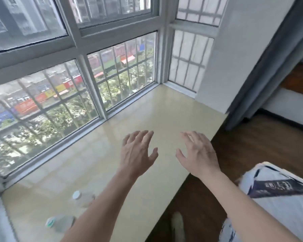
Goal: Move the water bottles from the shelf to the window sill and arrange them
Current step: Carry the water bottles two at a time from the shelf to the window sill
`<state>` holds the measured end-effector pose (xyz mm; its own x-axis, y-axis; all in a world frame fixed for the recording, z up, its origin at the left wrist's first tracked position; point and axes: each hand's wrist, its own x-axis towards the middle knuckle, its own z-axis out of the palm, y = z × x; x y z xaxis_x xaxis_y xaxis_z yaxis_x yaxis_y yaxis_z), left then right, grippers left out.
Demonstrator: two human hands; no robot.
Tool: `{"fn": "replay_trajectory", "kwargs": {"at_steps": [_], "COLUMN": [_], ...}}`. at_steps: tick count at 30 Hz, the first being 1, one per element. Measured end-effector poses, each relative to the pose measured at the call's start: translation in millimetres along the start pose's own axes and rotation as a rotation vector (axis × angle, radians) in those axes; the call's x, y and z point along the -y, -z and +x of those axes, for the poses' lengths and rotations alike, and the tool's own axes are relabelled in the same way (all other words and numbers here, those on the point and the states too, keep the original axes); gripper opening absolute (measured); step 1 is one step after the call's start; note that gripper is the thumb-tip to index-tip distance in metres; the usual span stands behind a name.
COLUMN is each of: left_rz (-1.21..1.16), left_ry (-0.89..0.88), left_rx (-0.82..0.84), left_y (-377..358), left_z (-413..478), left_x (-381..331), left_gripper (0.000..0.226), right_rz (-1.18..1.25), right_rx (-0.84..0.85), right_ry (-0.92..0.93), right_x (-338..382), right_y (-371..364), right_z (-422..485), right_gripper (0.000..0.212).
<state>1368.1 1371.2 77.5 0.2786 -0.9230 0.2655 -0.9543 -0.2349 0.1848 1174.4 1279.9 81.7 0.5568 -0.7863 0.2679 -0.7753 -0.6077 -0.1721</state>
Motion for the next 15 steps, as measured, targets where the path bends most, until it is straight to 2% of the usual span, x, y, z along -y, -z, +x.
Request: {"fn": "replay_trajectory", "kwargs": {"at_steps": [5, 15], "left_rz": [-0.046, -0.093], "left_ry": [-0.166, -0.326], "left_rx": [0.034, 0.045], "left_y": [-17, -60], "left_z": [15, 67], "left_x": [-55, -137], "left_gripper": [0.060, 0.059], "right_rz": [-0.027, -0.041], "right_rx": [-0.038, -0.158], "right_ry": [-0.154, -0.248], "right_x": [-48, -137], "right_y": [15, 16], "right_z": [-37, -44], "right_gripper": [0.049, 0.045]}}
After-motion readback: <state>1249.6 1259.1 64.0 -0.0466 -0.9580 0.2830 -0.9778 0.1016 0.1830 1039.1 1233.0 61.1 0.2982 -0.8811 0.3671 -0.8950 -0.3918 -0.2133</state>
